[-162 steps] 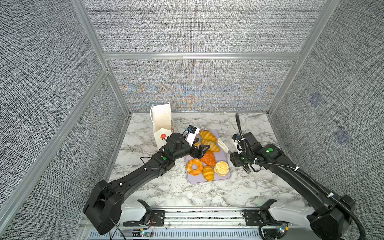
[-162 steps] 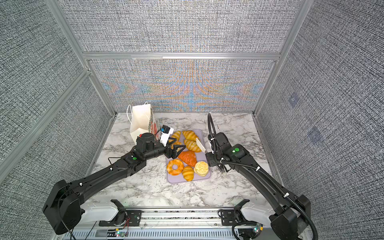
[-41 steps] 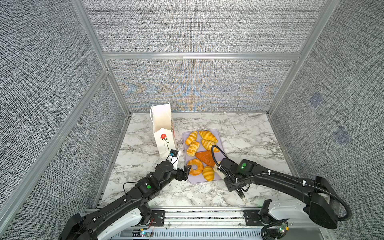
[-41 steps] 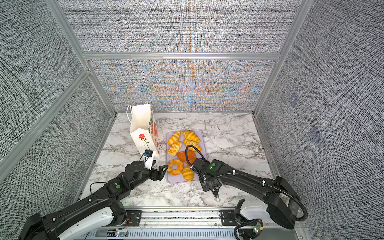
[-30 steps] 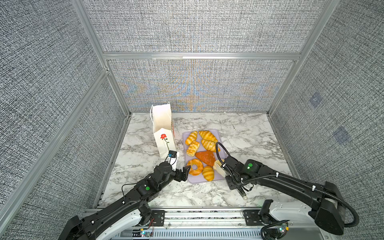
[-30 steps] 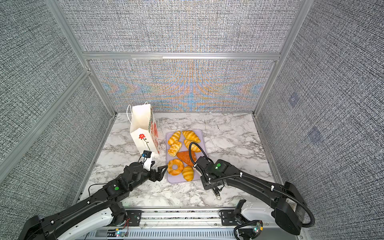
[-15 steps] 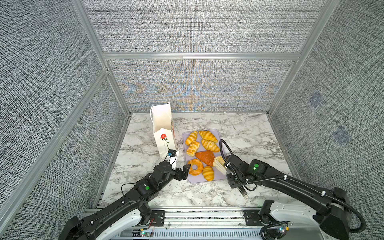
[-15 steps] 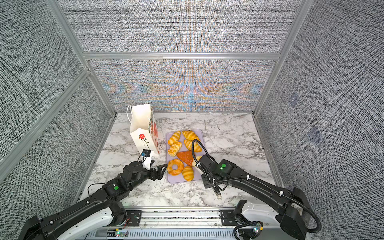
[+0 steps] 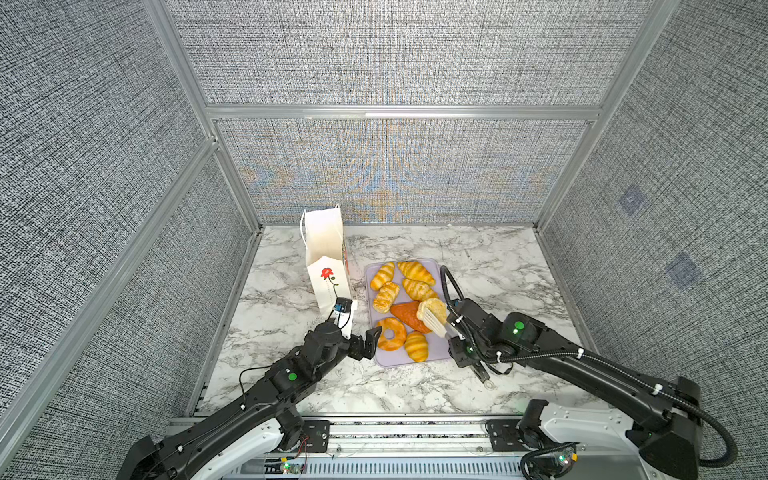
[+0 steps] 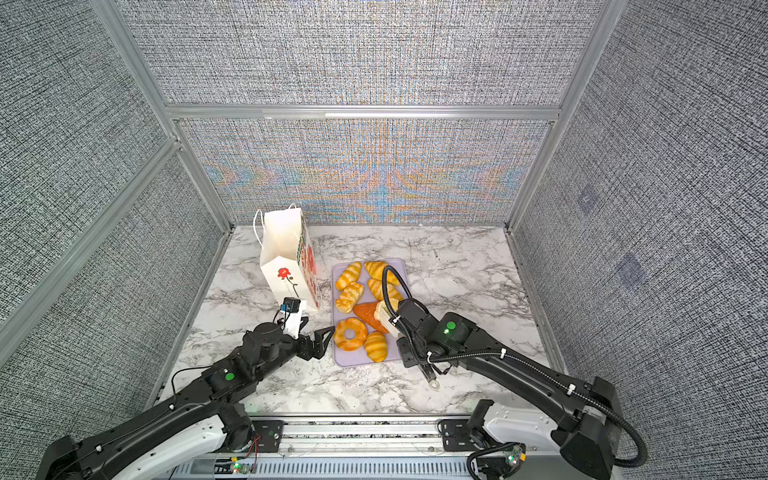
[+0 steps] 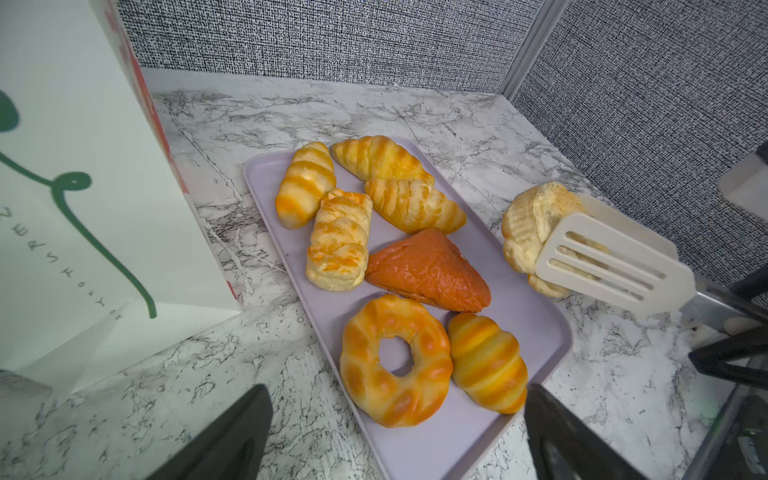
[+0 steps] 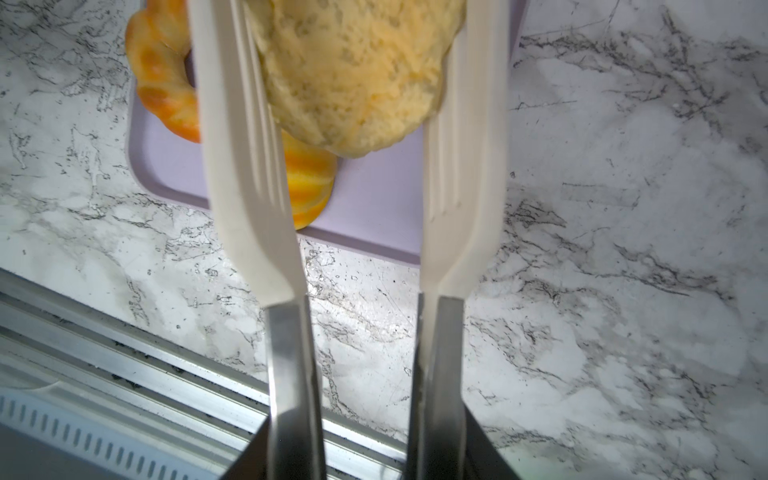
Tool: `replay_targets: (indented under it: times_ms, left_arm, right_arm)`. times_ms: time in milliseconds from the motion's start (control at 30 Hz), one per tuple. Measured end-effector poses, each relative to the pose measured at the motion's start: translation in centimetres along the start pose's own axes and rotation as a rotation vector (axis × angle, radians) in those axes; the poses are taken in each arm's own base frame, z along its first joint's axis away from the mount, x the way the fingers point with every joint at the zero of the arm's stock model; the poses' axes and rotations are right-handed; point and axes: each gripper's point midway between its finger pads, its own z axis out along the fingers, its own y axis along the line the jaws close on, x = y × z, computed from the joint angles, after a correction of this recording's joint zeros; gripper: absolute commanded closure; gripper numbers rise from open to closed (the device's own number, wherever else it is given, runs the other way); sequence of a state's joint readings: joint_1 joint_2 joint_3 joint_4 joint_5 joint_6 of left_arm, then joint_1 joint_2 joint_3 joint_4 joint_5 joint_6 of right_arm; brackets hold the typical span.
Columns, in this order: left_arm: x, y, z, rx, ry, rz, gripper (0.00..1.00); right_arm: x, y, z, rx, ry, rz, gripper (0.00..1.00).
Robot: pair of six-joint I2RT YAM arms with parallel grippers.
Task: Place the fake bread into the paper bag
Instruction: 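Squeeze the tongs around the round speckled bun with the right gripper, then lift the bun in the tongs and carry it toward the paper bag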
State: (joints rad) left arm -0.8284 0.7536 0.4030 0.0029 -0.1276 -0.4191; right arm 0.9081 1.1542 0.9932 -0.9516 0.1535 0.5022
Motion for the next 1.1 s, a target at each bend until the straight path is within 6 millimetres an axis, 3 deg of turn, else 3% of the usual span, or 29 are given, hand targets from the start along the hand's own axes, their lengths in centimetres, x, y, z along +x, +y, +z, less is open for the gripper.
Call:
replay_targets:
  times_ms: [200, 500, 1100]
  left_arm:
    - [-0.4, -0.1, -0.1, 0.003, -0.009, 0.004, 0.01]
    - [-2.4, -0.8, -0.5, 0.014, -0.054, 0.018, 0.01]
    - [-6.2, -0.9, -3.2, -0.029, -0.1, 0.039, 0.01]
  right_arm:
    - [-1.5, 0.9, -0.6, -0.029, -0.032, -0.023, 0.55]
    - [-3.9, 2.5, -1.1, -0.069, -0.061, -0.067, 0.56]
    - [-8.6, 5.7, -3.7, -0.181, -0.162, -0.145, 0.56]
